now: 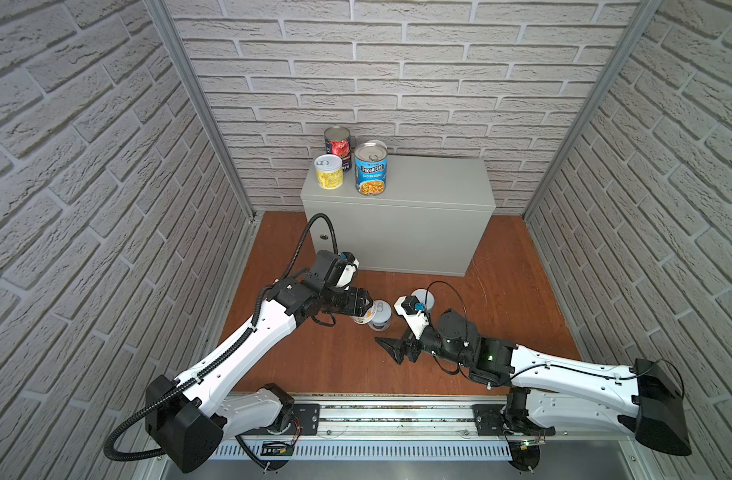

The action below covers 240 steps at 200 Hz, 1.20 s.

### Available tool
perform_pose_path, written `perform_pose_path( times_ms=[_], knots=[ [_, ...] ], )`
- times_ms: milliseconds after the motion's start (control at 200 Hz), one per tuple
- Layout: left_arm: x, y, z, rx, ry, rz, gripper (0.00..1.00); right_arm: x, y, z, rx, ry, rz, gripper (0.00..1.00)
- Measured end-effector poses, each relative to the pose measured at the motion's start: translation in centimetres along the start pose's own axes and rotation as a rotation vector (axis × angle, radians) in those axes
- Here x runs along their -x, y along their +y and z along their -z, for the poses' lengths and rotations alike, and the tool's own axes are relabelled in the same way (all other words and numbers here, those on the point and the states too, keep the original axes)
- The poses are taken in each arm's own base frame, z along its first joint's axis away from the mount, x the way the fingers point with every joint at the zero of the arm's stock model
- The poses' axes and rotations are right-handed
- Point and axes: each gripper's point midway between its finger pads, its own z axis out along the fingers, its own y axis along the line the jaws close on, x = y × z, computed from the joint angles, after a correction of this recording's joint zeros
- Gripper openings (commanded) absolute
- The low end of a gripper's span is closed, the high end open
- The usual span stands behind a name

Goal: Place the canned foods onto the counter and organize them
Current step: 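Bring the pink can to the right gripper and close the right gripper on it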

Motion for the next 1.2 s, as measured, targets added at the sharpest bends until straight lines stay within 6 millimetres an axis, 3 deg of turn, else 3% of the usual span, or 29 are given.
perform_pose_path(
  times_ms=[380, 615, 915, 1200],
  knots=[
    [-1.0, -1.5, 1.0, -0.072, 0.034, -0.006, 0.45, 0.1, 0.3, -1.5, 0.009, -0.011, 0.054, 0.94],
    [-1.7, -1.9, 1.6, -0.090, 0.051, -0.010, 0.45, 1.3, 0.3, -2.3, 0.000, -0.036, 0.067, 0.94],
    [-1.7, -2.7, 3.0, -0.126, 0.017, -0.025, 0.45, 1.5, 0.4, -3.3, 0.000, -0.045, 0.066, 0.94],
    [-2.0, -3.3, 3.2, -0.159, 0.030, -0.027, 0.44, 1.9, 0.9, -3.8, 0.023, -0.064, 0.065, 0.94]
  ],
)
